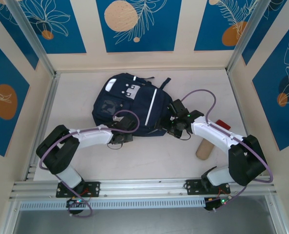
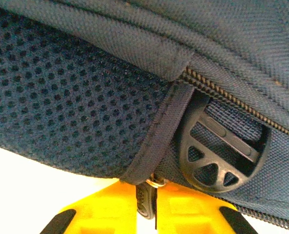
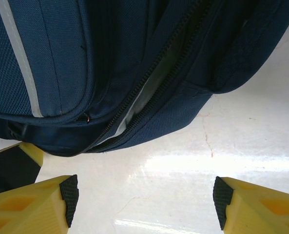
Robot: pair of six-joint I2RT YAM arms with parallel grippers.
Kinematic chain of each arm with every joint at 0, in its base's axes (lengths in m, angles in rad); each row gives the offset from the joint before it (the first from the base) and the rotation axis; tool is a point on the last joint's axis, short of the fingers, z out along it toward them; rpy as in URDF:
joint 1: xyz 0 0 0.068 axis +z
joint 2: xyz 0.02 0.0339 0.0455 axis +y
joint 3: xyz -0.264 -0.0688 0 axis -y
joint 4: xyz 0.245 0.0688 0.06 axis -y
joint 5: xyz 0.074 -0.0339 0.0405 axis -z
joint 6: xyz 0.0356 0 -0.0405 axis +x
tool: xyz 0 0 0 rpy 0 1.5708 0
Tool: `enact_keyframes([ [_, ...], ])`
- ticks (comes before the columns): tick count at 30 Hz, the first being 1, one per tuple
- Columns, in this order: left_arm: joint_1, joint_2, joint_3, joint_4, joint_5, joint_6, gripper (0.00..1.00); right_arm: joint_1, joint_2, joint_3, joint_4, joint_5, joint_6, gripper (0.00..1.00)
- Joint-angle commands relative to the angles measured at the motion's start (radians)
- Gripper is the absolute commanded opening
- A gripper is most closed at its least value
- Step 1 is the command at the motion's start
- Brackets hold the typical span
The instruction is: Pack books, pencil case, and school supplies into a backpack
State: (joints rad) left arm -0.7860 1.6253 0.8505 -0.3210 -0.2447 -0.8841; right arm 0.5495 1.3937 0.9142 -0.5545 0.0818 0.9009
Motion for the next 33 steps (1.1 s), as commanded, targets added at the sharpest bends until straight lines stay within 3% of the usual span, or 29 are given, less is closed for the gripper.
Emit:
enact_keyframes([
  [1, -0.015, -0.035, 0.017, -0.034, 0.008, 0.051, 0.08, 0.006, 0.011, 0.024, -0.012, 0.006, 0.012, 0.75],
  [6, -0.044, -0.062, 0.001, -0.028, 0.061, 0.104, 0.0, -0.002, 0.052, 0.016, 0.06, -0.043, -0.01, 0.77],
  [14, -0.084, -0.071, -0.021, 0.011, 0.097, 0.1, 0.0, -0.026, 0.157, 0.012, 0.212, -0.161, -0.014, 0.75],
  [19, -0.108, -0.074, -0.022, 0.037, 0.118, 0.083, 0.0, -0.023, 0.207, 0.016, 0.245, -0.194, 0.008, 0.58],
  [21, -0.12, -0.079, -0.024, 0.05, 0.123, 0.075, 0.0, -0.022, 0.223, 0.011, 0.257, -0.206, 0.022, 0.45],
  [24, -0.139, -0.088, -0.024, 0.075, 0.127, 0.06, 0.0, -0.016, 0.241, 0.003, 0.278, -0.223, 0.045, 0.34],
  [33, -0.229, -0.134, -0.106, 0.207, 0.116, 0.047, 0.0, 0.008, 0.243, 0.005, 0.316, -0.214, 0.093, 0.27],
])
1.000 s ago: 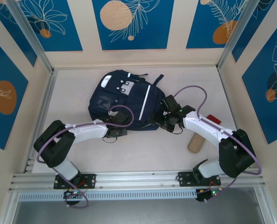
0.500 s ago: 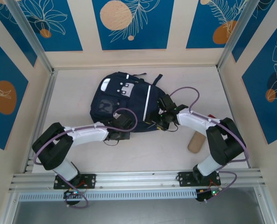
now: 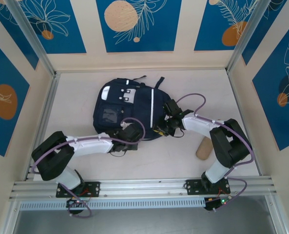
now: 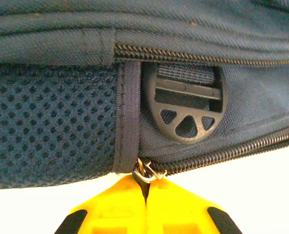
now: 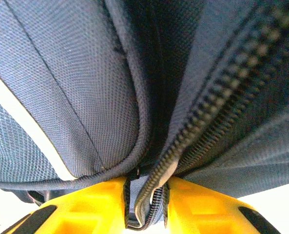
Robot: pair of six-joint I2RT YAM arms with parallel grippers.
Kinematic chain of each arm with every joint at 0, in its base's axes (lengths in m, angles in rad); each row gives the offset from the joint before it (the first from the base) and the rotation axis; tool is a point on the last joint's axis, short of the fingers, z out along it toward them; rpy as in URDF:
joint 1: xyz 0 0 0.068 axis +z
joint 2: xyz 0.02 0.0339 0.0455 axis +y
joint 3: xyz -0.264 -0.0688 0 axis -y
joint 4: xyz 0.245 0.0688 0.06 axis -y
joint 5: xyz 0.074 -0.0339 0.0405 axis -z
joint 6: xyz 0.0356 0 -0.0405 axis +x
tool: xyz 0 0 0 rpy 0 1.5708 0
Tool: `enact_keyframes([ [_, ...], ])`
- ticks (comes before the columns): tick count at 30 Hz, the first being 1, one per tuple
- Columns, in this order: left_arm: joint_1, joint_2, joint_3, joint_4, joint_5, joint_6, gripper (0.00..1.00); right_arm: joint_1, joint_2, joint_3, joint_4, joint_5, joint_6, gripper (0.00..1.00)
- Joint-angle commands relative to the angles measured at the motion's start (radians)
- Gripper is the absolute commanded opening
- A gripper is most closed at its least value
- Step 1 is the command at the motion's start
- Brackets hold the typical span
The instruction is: Pack books, pencil case, and school supplies into a backpack
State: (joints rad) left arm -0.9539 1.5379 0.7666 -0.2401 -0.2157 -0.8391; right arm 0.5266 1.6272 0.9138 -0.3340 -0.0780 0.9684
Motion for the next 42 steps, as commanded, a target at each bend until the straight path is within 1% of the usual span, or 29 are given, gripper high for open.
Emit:
enact_keyframes([
  [1, -0.066, -0.052, -0.036, 0.149, 0.095, 0.005, 0.0, 0.032, 0.01, 0.005, 0.099, -0.054, 0.029, 0.26],
  [7, -0.069, -0.046, -0.029, 0.287, 0.205, 0.045, 0.0, 0.038, 0.008, 0.002, 0.102, -0.044, 0.032, 0.26],
  [8, -0.069, -0.042, -0.021, 0.305, 0.221, 0.043, 0.02, 0.036, 0.005, 0.003, 0.091, -0.034, 0.027, 0.26],
  [10, -0.069, -0.036, -0.005, 0.305, 0.238, 0.038, 0.13, 0.024, -0.006, 0.006, 0.058, -0.008, 0.002, 0.26],
  [12, -0.069, -0.047, 0.001, 0.287, 0.238, 0.03, 0.27, 0.004, -0.024, 0.01, 0.019, 0.023, -0.032, 0.27],
  [14, -0.068, -0.078, -0.008, 0.265, 0.243, 0.021, 0.41, -0.016, -0.046, 0.014, -0.031, 0.067, -0.078, 0.32],
  [15, -0.068, -0.095, -0.012, 0.248, 0.243, 0.017, 0.47, -0.023, -0.056, 0.014, -0.05, 0.083, -0.102, 0.35],
  [19, -0.064, -0.198, -0.031, 0.155, 0.222, 0.004, 0.59, -0.022, -0.138, 0.003, -0.121, 0.165, -0.197, 0.51],
  [20, -0.062, -0.232, -0.037, 0.129, 0.209, 0.001, 0.61, -0.015, -0.169, -0.003, -0.136, 0.185, -0.215, 0.55],
  [22, -0.056, -0.297, -0.048, 0.063, 0.166, -0.014, 0.62, 0.012, -0.216, -0.014, -0.159, 0.221, -0.249, 0.58],
  [25, -0.032, -0.388, -0.059, -0.067, 0.08, -0.052, 0.61, 0.093, -0.269, -0.03, -0.188, 0.269, -0.285, 0.59],
  [28, 0.019, -0.458, -0.076, -0.176, 0.022, -0.108, 0.55, 0.215, -0.281, -0.039, -0.186, 0.311, -0.324, 0.58],
  [30, 0.061, -0.492, -0.097, -0.207, 0.019, -0.134, 0.5, 0.299, -0.259, -0.041, -0.17, 0.338, -0.348, 0.57],
  [32, 0.105, -0.514, -0.114, -0.22, 0.025, -0.143, 0.46, 0.373, -0.218, -0.035, -0.142, 0.332, -0.381, 0.55],
  [34, 0.143, -0.518, -0.124, -0.216, 0.045, -0.142, 0.42, 0.425, -0.161, -0.018, -0.119, 0.321, -0.416, 0.53],
  [38, 0.201, -0.486, -0.131, -0.179, 0.105, -0.129, 0.32, 0.484, -0.035, 0.031, -0.091, 0.304, -0.456, 0.48],
  [42, 0.227, -0.432, -0.121, -0.165, 0.122, -0.123, 0.26, 0.493, 0.044, 0.062, -0.079, 0.326, -0.46, 0.47],
])
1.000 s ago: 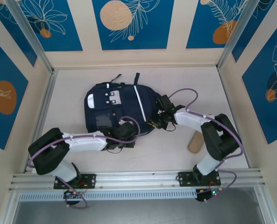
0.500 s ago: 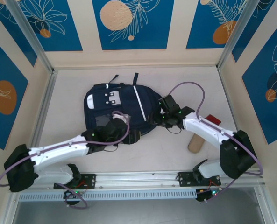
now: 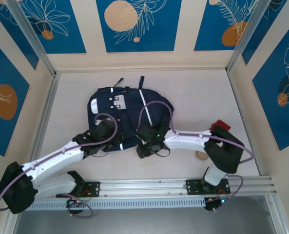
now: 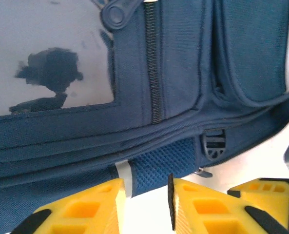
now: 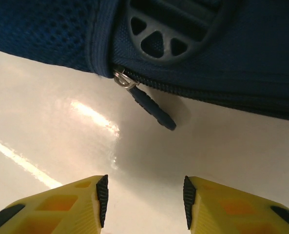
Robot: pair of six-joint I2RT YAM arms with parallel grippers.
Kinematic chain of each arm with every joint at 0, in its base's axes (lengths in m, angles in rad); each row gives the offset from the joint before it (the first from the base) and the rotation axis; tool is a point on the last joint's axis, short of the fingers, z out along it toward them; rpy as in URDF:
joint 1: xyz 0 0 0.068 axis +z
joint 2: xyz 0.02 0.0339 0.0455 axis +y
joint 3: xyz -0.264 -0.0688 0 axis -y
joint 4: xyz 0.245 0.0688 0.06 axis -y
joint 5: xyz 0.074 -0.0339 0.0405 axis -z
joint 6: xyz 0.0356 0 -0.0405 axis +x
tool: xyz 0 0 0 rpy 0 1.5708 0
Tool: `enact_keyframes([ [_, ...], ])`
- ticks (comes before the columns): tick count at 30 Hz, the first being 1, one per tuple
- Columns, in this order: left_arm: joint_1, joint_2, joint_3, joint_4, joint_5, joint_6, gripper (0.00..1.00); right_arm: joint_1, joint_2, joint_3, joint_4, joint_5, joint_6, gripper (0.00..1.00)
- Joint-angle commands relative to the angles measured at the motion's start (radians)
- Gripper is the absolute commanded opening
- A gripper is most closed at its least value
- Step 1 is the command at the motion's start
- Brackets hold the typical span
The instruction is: Pack books, pencil case, and school supplies into a backpack
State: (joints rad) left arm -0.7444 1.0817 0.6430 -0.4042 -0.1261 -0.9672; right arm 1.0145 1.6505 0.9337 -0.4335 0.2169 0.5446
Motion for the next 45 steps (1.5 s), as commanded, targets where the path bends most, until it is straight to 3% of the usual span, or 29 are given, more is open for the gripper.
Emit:
enact_keyframes([
  [1, 0.021, 0.035, -0.001, 0.004, 0.034, 0.004, 0.25, 0.005, 0.031, 0.044, 0.029, 0.035, -0.04, 0.47],
  [19, 0.047, 0.173, -0.033, 0.039, 0.024, -0.024, 0.17, 0.013, 0.138, 0.123, 0.059, 0.102, -0.088, 0.38],
  [28, 0.055, 0.226, -0.042, -0.011, -0.04, -0.056, 0.12, 0.044, 0.101, 0.107, -0.025, 0.223, -0.03, 0.13],
  [33, 0.075, 0.265, -0.059, -0.039, -0.067, -0.081, 0.11, 0.041, 0.006, 0.051, -0.136, 0.343, 0.049, 0.06],
  [36, 0.085, 0.288, -0.069, -0.028, -0.058, -0.075, 0.11, 0.018, -0.047, 0.014, -0.186, 0.4, 0.086, 0.06],
  [45, 0.104, 0.33, -0.079, -0.006, -0.043, -0.061, 0.11, -0.119, -0.098, -0.034, -0.2, 0.412, 0.044, 0.01],
])
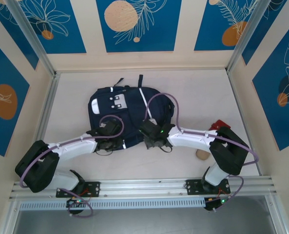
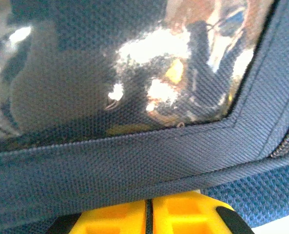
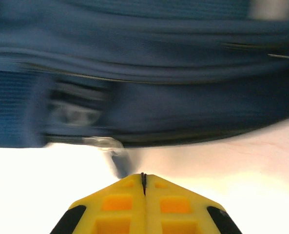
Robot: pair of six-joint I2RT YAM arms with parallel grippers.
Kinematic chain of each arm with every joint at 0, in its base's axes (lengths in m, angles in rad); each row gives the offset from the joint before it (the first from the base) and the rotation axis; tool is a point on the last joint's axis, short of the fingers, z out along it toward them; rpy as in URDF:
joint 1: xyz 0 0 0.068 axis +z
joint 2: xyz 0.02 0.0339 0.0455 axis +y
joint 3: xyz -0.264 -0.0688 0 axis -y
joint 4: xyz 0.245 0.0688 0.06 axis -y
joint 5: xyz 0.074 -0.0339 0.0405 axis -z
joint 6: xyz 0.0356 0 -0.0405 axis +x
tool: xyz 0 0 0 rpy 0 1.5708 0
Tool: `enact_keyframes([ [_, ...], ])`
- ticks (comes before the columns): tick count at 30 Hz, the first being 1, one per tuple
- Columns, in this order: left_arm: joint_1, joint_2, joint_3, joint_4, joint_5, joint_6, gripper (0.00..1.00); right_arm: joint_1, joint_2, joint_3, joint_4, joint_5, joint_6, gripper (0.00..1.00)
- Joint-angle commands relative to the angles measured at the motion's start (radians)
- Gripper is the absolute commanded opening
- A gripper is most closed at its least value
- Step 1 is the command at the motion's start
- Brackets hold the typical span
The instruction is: Pack books, pencil case, and school supplies into a backpack
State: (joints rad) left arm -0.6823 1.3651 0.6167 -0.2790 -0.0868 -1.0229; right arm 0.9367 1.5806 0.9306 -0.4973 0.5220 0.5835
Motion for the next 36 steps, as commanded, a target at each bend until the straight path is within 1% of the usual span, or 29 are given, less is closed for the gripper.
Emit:
enact_keyframes([
  [1, 0.043, 0.053, -0.057, -0.129, -0.081, -0.006, 0.11, -0.052, -0.033, -0.032, -0.138, 0.109, -0.004, 0.0],
  [5, 0.046, 0.068, -0.065, -0.114, -0.07, -0.008, 0.1, -0.08, -0.046, -0.033, -0.147, 0.108, -0.04, 0.0],
  [6, 0.046, 0.066, -0.065, -0.111, -0.067, -0.007, 0.1, -0.086, -0.05, -0.032, -0.147, 0.089, -0.053, 0.0],
  [7, 0.046, 0.062, -0.065, -0.107, -0.063, -0.004, 0.1, -0.087, -0.057, -0.033, -0.13, 0.044, -0.082, 0.0],
  [8, 0.046, 0.059, -0.063, -0.106, -0.058, 0.0, 0.1, -0.08, -0.07, -0.039, -0.1, -0.02, -0.121, 0.03],
  [9, 0.046, 0.054, -0.061, -0.105, -0.055, 0.004, 0.1, -0.072, -0.083, -0.046, -0.072, -0.082, -0.147, 0.09],
  [10, 0.046, 0.051, -0.057, -0.106, -0.053, 0.008, 0.1, -0.062, -0.092, -0.049, -0.049, -0.135, -0.157, 0.18],
  [11, 0.046, 0.049, -0.053, -0.109, -0.052, 0.012, 0.1, -0.054, -0.092, -0.044, -0.036, -0.176, -0.154, 0.24],
  [12, 0.046, 0.047, -0.049, -0.113, -0.051, 0.014, 0.1, -0.047, -0.086, -0.034, -0.029, -0.202, -0.15, 0.29],
  [14, 0.046, 0.043, -0.045, -0.121, -0.053, 0.015, 0.1, -0.023, -0.051, -0.006, -0.021, -0.21, -0.119, 0.4],
  [15, 0.046, 0.041, -0.044, -0.12, -0.053, 0.014, 0.1, -0.012, -0.031, 0.01, -0.018, -0.209, -0.109, 0.42],
  [19, 0.046, 0.039, -0.04, -0.123, -0.053, 0.012, 0.1, 0.045, 0.061, 0.077, -0.027, -0.14, -0.05, 0.46],
  [26, 0.046, 0.042, -0.04, -0.127, -0.05, 0.014, 0.11, 0.086, 0.181, 0.17, -0.064, -0.027, 0.086, 0.47],
  [31, 0.046, 0.042, -0.04, -0.127, -0.048, 0.016, 0.11, 0.091, 0.23, 0.205, -0.059, -0.025, 0.104, 0.47],
  [36, 0.046, 0.043, -0.04, -0.125, -0.047, 0.017, 0.11, 0.098, 0.26, 0.237, -0.066, -0.027, 0.114, 0.49],
])
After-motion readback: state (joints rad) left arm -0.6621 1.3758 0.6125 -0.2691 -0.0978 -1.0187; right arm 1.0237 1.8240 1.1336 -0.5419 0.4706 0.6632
